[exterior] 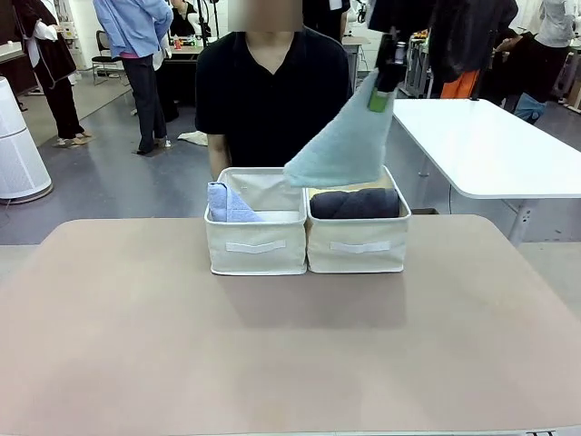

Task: Sort the towels based on their folding style.
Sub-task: Pick up another triangle-folded towel from the table and place it in the left Fabric basket.

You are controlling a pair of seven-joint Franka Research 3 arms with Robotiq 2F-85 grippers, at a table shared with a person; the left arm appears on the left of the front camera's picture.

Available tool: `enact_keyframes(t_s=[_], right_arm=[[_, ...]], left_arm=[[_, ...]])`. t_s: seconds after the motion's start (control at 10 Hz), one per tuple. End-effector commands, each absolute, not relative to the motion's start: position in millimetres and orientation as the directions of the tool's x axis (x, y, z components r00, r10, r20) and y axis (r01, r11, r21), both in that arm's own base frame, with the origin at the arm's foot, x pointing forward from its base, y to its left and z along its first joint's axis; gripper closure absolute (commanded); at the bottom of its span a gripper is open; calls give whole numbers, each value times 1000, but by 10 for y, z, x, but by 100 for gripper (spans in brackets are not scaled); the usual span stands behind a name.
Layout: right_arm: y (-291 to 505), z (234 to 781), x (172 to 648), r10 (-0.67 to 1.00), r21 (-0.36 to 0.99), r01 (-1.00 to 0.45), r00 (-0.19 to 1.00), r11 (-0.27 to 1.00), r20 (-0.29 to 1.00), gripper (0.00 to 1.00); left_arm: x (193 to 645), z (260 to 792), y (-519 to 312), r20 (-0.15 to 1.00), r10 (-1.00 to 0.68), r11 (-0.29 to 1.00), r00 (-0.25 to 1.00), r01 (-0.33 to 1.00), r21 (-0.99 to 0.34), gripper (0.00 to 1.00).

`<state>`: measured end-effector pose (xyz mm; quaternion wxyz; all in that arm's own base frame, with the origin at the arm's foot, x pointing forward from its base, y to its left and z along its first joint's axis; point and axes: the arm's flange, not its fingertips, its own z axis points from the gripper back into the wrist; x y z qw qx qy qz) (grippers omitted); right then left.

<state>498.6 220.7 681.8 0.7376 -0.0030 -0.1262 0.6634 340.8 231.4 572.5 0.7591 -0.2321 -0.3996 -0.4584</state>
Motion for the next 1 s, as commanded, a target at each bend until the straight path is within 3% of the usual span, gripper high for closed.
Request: enact_keyframes(t_s=[0.0, 0.6, 0.9], right_arm=[[2214, 6992, 5045, 973, -151, -978, 112, 144, 200, 81], [2248, 6846, 5046, 979, -169, -978, 88, 120, 186, 81], [2848, 6905, 5355, 952, -159, -980, 71, 122, 297, 81]], left_arm=[[3404, 5731, 2321, 827, -500, 474, 256, 881, 14, 0], [3404, 5731, 2321, 827, -500, 474, 256, 881, 14, 0], [3404, 5731, 2321, 827, -500, 474, 256, 881, 14, 0]])
